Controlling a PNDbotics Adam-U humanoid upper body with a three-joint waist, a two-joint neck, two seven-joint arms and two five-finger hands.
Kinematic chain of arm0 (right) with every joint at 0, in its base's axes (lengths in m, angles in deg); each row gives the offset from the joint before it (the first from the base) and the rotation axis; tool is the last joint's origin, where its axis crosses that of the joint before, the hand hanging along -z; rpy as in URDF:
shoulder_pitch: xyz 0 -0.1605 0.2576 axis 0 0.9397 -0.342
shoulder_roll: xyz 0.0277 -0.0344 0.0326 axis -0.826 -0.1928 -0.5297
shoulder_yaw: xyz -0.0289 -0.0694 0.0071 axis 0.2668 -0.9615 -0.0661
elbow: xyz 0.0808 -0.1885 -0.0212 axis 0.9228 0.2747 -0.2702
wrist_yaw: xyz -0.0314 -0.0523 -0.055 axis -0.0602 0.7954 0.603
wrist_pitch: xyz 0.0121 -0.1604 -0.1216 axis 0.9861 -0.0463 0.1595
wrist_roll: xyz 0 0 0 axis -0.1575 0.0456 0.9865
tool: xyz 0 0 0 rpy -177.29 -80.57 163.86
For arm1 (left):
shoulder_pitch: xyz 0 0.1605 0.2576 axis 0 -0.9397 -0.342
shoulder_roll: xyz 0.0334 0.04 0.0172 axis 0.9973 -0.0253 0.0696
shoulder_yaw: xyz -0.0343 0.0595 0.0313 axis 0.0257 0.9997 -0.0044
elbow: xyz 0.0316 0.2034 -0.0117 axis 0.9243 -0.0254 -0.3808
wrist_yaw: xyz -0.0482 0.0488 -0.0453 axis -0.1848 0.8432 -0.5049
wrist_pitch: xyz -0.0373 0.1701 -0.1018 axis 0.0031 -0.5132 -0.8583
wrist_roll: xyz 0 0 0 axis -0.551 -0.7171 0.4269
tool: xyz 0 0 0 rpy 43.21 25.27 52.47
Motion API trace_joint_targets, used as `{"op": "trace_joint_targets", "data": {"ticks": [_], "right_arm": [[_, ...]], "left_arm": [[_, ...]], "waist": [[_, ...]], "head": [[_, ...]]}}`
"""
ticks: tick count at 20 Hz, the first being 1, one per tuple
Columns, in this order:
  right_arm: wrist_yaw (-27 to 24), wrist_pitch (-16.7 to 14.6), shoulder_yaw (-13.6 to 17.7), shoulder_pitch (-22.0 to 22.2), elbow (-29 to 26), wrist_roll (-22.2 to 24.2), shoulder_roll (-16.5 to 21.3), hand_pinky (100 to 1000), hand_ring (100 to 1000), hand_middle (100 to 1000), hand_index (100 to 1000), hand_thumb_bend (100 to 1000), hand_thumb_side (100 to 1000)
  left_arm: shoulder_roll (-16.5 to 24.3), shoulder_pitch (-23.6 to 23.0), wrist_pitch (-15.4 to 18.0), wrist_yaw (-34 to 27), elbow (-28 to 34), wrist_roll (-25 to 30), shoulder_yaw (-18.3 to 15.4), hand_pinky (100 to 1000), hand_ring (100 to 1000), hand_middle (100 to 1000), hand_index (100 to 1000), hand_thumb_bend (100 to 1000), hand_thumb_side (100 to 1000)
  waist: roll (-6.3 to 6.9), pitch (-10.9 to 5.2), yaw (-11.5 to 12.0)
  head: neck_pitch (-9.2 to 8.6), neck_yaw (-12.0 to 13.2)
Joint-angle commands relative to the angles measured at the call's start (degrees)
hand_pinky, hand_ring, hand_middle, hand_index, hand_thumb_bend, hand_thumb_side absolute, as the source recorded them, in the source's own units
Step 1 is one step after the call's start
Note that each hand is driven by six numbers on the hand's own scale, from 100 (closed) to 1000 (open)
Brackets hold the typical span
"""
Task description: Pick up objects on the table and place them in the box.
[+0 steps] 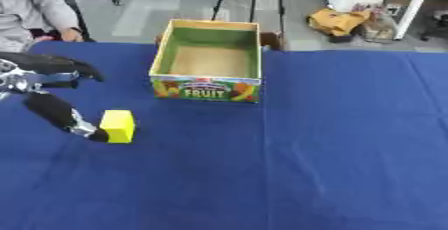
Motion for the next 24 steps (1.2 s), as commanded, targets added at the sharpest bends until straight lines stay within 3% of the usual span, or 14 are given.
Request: {"op": "trace_joint_targets", "data": {"ticks": [1, 6, 12, 24], "right_arm": [[-0.35, 0.12, 0.31, -0.89, -0.83, -0.09, 0.73, 778, 856, 798, 876, 100, 893], [-0.39, 0.13, 0.34, -0.97, -0.83, -0.16, 0.51, 778, 856, 797, 876, 100, 894], [-0.48, 0.13, 0.38, -1.11, -0.83, -0.26, 0.3, 778, 856, 792, 875, 100, 896], [-0.68, 0.11, 0.35, -1.36, -0.83, -0.36, 0.07, 779, 856, 791, 875, 100, 899]], "left_arm": [[0.43, 1.67, 1.31, 1.07, -2.78, -1.96, 0.11, 778, 832, 989, 1000, 680, 622], [-0.67, 2.87, 3.14, 1.88, -5.87, -3.39, 1.35, 774, 827, 978, 1000, 566, 583], [-1.93, 3.97, 5.39, 1.9, -9.58, -3.5, 2.6, 774, 827, 978, 1000, 595, 574], [-3.8, 6.17, 10.37, 5.25, -15.74, -2.54, 3.72, 769, 820, 968, 1000, 532, 554]], "waist": [[0.06, -0.84, -0.1], [-0.17, -0.63, -0.33], [-0.36, -0.36, -0.51], [-0.49, 0.31, -0.76]], "head": [[-0.88, 0.28], [-1.28, 0.49], [-1.49, 0.68], [-1.76, 1.13]]}}
